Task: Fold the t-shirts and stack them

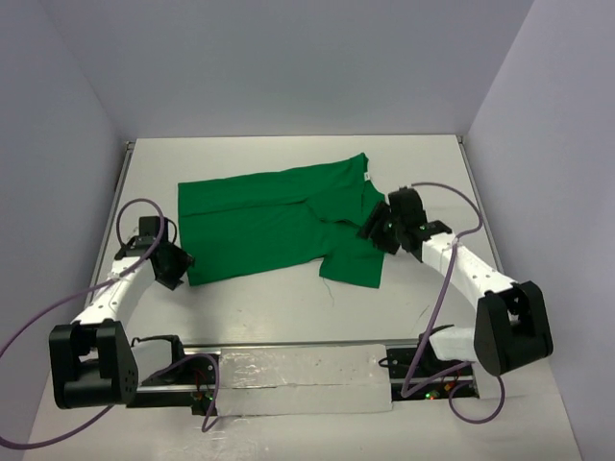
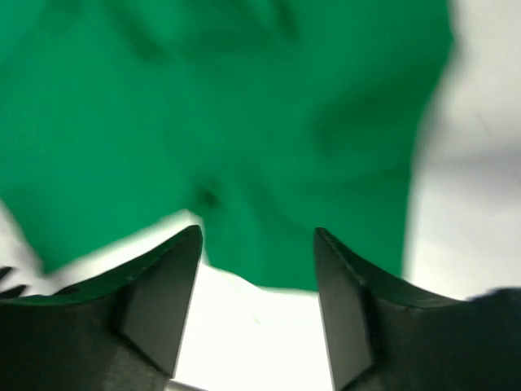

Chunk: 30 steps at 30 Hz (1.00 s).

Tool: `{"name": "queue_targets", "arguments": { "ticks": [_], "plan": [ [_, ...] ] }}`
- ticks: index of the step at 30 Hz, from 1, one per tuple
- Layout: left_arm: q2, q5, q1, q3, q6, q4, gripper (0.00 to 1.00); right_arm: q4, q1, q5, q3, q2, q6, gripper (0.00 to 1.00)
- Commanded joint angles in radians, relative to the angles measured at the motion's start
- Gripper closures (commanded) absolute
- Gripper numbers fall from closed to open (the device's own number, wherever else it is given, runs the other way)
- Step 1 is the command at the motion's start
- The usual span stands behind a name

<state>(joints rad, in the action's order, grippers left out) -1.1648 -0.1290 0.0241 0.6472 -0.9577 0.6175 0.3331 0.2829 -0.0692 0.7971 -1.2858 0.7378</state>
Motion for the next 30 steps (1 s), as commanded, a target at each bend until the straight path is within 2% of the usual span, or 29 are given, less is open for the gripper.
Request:
{"name": "queue_targets", "arguments": {
  "ticks": [1, 5, 11, 19, 20, 22, 25, 26, 30],
  "plan": [
    [0.064, -0.032, -0.015, -0.039, -0.056, -0.026, 0.40, -0.013, -0.002, -0.007, -0.106, 0.148, -0.029, 0.33],
    [0.029, 0.009, -0.015, -0.076, -0.048, -0.097, 0.39, 0.011, -0.002, -0.011, -0.170, 0.202, -0.020, 0.32],
    [-0.049, 0.023, -0.015, -0.098, -0.031, -0.181, 0.44, 0.022, -0.025, -0.050, -0.237, 0.256, 0.007, 0.32],
    [-0.095, 0.036, -0.015, -0.132, -0.026, -0.221, 0.47, 0.030, -0.134, -0.106, -0.300, 0.265, 0.021, 0.31],
    [-0.094, 0.039, -0.015, -0.134, -0.026, -0.226, 0.49, 0.030, -0.144, -0.101, -0.309, 0.269, 0.026, 0.31],
    [-0.090, 0.043, -0.015, -0.136, -0.027, -0.231, 0.60, 0.033, -0.163, -0.098, -0.328, 0.282, 0.032, 0.31],
    [-0.080, 0.047, -0.015, -0.132, -0.024, -0.220, 0.87, 0.056, -0.170, -0.075, -0.348, 0.308, 0.037, 0.31],
    [-0.072, 0.048, -0.015, -0.128, -0.023, -0.216, 0.90, 0.061, -0.170, -0.066, -0.358, 0.315, 0.040, 0.31],
    [-0.038, 0.045, -0.015, -0.117, -0.024, -0.197, 0.90, 0.064, -0.171, -0.050, -0.395, 0.339, 0.046, 0.32]
  ]
}}
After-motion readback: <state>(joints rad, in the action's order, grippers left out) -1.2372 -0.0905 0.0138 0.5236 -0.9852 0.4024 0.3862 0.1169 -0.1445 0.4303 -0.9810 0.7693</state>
